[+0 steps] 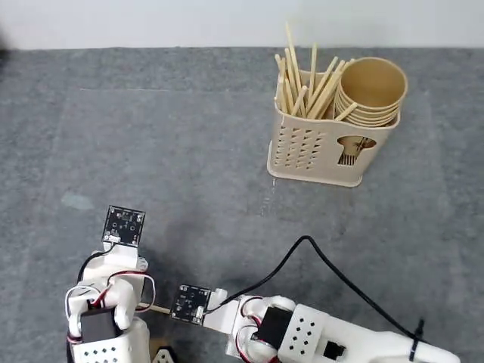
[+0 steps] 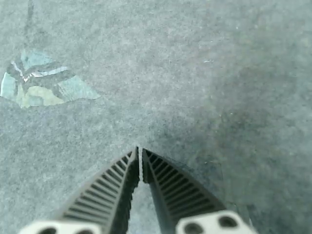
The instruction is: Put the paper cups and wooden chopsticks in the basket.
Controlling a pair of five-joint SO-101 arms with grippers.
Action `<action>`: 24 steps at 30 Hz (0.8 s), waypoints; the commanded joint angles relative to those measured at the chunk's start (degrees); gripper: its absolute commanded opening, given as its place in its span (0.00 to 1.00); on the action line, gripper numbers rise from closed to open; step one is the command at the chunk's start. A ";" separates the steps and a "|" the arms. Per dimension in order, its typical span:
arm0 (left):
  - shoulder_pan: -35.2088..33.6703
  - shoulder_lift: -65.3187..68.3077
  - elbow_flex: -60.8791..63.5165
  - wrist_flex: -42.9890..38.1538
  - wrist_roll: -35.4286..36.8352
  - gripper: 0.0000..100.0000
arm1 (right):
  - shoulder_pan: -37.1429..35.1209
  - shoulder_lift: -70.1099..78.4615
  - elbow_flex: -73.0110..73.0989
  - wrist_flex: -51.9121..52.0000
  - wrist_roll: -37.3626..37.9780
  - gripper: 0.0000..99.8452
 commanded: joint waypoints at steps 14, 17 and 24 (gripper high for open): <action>0.00 -0.88 -0.40 0.44 0.35 0.02 | 20.18 -0.84 -13.89 17.19 9.93 0.01; 0.00 -0.88 -0.40 0.44 0.35 0.02 | 26.95 -0.84 -18.37 20.35 13.36 0.01; 0.00 -0.88 -0.40 0.44 0.35 0.02 | 39.60 -0.84 -30.24 23.87 19.34 0.01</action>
